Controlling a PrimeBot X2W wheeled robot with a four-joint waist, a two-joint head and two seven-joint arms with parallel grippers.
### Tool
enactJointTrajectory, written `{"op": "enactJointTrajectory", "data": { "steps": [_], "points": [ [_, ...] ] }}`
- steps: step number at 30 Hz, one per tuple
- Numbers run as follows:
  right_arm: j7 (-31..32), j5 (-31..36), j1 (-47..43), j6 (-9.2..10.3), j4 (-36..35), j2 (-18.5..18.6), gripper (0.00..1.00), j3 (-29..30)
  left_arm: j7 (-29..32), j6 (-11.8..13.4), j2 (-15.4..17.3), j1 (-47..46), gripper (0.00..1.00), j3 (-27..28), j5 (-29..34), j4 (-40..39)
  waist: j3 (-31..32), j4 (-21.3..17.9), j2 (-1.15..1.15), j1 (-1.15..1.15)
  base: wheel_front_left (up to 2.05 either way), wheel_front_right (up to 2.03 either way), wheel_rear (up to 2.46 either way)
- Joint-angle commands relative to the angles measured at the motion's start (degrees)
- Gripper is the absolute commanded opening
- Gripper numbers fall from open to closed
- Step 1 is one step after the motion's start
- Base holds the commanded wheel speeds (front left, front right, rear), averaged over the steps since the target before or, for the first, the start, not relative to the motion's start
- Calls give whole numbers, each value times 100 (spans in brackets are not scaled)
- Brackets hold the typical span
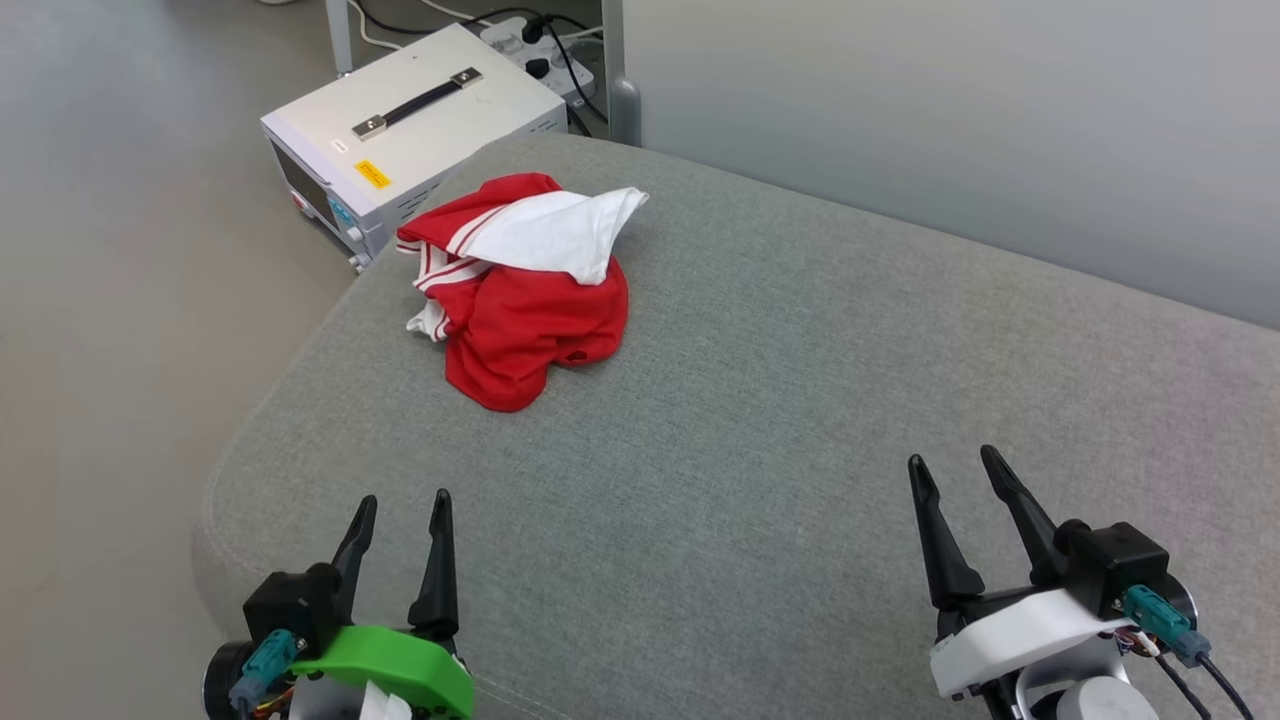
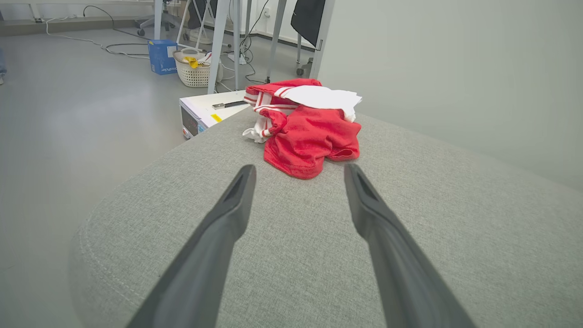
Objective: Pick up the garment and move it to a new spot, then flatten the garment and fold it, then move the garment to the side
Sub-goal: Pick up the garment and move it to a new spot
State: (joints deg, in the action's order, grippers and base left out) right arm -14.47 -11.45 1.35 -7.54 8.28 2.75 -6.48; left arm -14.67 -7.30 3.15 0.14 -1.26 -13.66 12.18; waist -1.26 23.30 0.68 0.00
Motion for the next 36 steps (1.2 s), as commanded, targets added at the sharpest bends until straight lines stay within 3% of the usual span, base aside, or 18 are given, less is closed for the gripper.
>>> {"op": "enactJointTrajectory", "data": {
  "steps": [1, 6, 10, 16, 21, 27, 31, 36],
  "points": [
    [-52, 48, 104, 5, -17, 12, 100, 15, -33, -19, -20, 1, 100, -35, 4, 11, -140, -88, -68, 0, 0, 0, 0],
    [-52, 176, 273, 5, -69, 12, 100, 38, -33, -19, 242, -502, 100, -503, -173, 462, -572, -365, -68, 0, 0, 0, 0],
    [-52, 282, 441, 5, -101, 12, 100, 52, 18, -19, 687, -1281, 100, -1093, -555, 982, -975, -635, -68, 0, 0, 0, 0],
    [-52, 422, 726, 5, -180, 12, 100, 73, 1075, -19, 1576, -2756, 100, -1984, -1494, 1443, -1628, -1019, -68, 0, 0, 0, 0],
    [-52, 448, 992, 5, -271, 12, 100, 55, 2234, -19, 2452, -3856, 100, -2467, -2378, 1577, -2125, -1341, -68, 0, 0, 0, 0],
    [-52, 384, 1211, 5, -369, 12, 100, 32, 3452, -19, 3322, -4771, 100, -2924, -3006, 1803, -2554, -1658, -68, 0, 0, 0, 0],
    [-52, 341, 1308, 5, -410, 12, 100, 16, 3997, -19, 3675, -5143, 100, -3148, -3294, 1978, -2764, -1825, -68, 0, 0, 0, 0],
    [-52, 289, 1396, 5, -435, 12, 100, -2, 4096, -19, 3897, -5374, 100, -3284, -3334, 2275, -2913, -1977, -68, 0, 0, 0, 0]
  ]
}}
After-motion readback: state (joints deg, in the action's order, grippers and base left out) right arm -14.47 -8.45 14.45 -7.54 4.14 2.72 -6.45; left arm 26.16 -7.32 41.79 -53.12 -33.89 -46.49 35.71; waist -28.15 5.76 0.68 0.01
